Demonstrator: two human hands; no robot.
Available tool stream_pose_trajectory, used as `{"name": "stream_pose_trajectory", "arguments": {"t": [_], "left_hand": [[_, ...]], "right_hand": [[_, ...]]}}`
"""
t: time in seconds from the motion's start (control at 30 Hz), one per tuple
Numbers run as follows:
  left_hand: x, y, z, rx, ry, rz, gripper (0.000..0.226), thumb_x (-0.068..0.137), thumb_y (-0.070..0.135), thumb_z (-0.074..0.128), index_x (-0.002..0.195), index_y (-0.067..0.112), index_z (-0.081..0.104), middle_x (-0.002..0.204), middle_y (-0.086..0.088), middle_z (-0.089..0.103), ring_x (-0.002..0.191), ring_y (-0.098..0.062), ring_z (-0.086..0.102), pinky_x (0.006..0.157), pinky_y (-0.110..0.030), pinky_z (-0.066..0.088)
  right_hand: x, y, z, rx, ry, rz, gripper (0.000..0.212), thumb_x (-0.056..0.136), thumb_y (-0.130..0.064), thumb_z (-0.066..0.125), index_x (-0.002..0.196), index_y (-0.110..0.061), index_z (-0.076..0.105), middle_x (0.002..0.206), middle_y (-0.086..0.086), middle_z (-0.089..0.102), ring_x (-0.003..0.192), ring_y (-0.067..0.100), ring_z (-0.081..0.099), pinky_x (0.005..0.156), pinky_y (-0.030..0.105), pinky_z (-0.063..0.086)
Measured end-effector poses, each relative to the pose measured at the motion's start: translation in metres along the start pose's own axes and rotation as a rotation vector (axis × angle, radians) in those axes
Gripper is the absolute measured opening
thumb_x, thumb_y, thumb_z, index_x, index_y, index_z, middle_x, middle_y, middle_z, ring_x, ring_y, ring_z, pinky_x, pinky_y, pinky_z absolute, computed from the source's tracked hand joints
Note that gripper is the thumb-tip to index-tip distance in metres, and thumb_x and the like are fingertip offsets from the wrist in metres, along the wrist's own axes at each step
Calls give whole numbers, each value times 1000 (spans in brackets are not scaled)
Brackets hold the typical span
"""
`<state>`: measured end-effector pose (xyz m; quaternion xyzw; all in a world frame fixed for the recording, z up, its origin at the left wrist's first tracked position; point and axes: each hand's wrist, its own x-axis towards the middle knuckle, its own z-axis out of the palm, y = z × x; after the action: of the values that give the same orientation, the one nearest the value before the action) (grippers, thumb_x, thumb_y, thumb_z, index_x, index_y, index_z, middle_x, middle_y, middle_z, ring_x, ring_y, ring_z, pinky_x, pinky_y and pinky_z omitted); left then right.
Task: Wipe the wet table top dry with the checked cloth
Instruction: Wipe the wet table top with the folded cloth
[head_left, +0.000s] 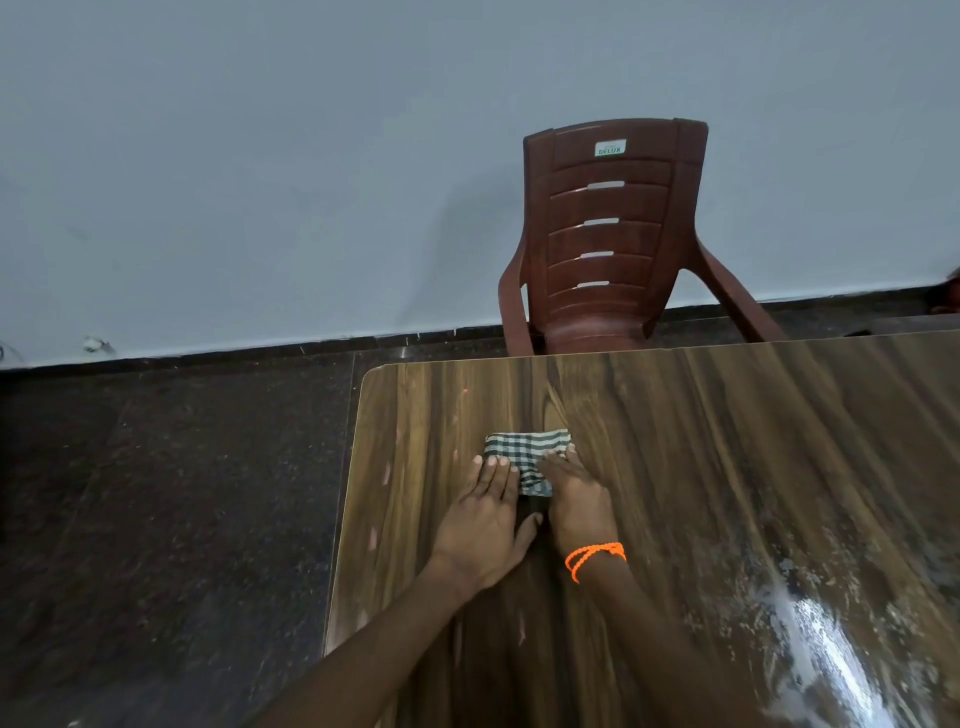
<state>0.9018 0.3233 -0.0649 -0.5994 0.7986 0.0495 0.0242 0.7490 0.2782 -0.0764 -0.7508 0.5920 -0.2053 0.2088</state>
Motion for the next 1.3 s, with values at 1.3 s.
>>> {"name": "stream_pose_trajectory", "arguments": {"t": [1.3], "left_hand": [[-106,66,10,-136,-112,-60,79,95,58,25,153,5,27,161,-14,24,151,-26,11,120,-53,8]], "right_hand": [[-130,4,-13,57,-1,47,56,62,20,64,111,-6,70,117,10,67,120,34,54,89,40,49]]}}
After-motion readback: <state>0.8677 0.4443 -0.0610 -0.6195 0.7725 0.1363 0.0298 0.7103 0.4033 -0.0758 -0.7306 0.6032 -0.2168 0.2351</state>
